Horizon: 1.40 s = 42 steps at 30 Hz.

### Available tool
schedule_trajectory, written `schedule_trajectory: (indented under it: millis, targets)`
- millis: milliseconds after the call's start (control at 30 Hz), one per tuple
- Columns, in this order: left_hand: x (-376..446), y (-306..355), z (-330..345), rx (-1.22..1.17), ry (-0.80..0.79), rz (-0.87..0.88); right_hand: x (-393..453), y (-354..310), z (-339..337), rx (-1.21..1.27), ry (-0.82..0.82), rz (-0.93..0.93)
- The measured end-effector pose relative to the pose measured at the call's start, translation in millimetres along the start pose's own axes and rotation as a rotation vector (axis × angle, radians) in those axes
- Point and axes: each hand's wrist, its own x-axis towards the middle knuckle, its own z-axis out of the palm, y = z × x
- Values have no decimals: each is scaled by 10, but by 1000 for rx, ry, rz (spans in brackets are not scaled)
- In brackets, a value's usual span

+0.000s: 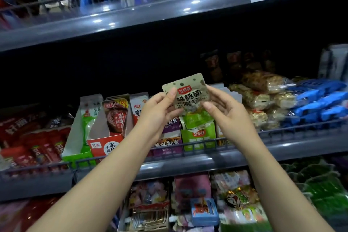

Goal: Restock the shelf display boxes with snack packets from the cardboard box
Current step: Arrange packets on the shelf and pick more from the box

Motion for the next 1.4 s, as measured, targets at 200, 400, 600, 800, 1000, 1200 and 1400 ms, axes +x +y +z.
schedule_trajectory:
  millis: [200, 400, 600, 800, 1000, 1200, 1400]
  targets:
    - [58, -35, -103, 84, 4, -25, 24, 89, 39, 26, -27, 35]
    - [118, -36, -99, 177, 34, -3, 40, 193, 15, -158, 59, 89]
    - [132, -25, -97, 304, 53, 54, 45, 333, -14, -199, 50, 220]
    - [144, -45, 49, 337, 69, 45, 57, 410, -38, -157, 48, 237]
    - [212, -165, 48, 362, 90, -55, 1, 439, 44, -263, 266, 212]
    - [223, -299, 43, 572, 160, -43, 12, 541, 15, -496, 251, 284]
    - [234, -396, 53, 600, 175, -2, 0, 551, 42, -406, 282, 277]
